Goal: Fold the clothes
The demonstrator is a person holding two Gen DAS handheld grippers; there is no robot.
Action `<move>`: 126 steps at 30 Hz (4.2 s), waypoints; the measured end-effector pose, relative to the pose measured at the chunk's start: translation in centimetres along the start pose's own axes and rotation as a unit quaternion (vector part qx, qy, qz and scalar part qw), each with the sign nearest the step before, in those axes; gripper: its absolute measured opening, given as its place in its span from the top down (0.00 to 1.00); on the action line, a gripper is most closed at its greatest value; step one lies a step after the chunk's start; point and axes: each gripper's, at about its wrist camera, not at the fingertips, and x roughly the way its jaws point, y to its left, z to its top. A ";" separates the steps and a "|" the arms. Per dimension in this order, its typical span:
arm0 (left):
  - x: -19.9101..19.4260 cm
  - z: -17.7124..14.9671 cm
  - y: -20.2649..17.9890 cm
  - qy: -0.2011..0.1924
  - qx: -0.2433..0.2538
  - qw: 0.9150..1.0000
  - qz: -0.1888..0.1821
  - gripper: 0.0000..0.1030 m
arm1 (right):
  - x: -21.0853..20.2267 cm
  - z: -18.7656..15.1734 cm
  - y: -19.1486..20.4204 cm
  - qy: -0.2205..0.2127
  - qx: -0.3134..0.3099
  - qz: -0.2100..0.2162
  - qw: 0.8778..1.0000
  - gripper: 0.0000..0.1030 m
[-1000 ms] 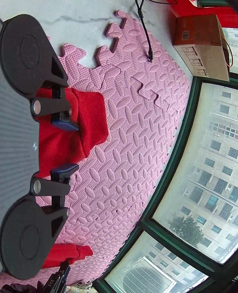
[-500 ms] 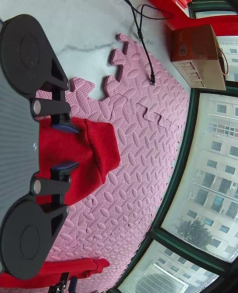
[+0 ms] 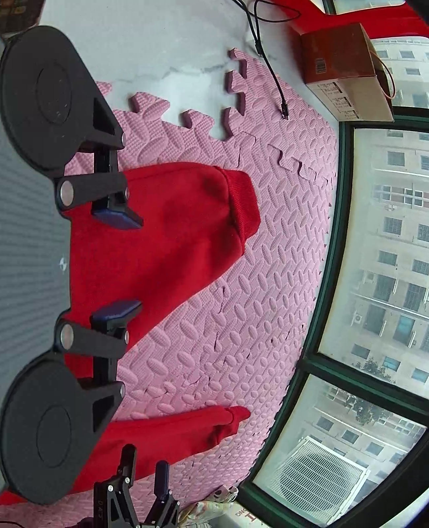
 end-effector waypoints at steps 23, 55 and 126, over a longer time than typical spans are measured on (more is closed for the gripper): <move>0.1 -4.6 -4.5 0.005 0.062 0.998 -0.021 0.48 | -1.0 -3.4 4.9 0.010 -0.001 0.028 1.000 0.21; -3.2 -7.0 -0.6 -0.007 0.029 0.999 0.029 0.50 | -0.5 -0.5 11.1 -0.020 -0.046 0.006 0.999 0.21; -4.4 -10.9 -1.9 0.003 0.034 0.997 0.073 0.03 | -8.3 -5.3 22.3 -0.034 -0.168 0.076 0.982 0.14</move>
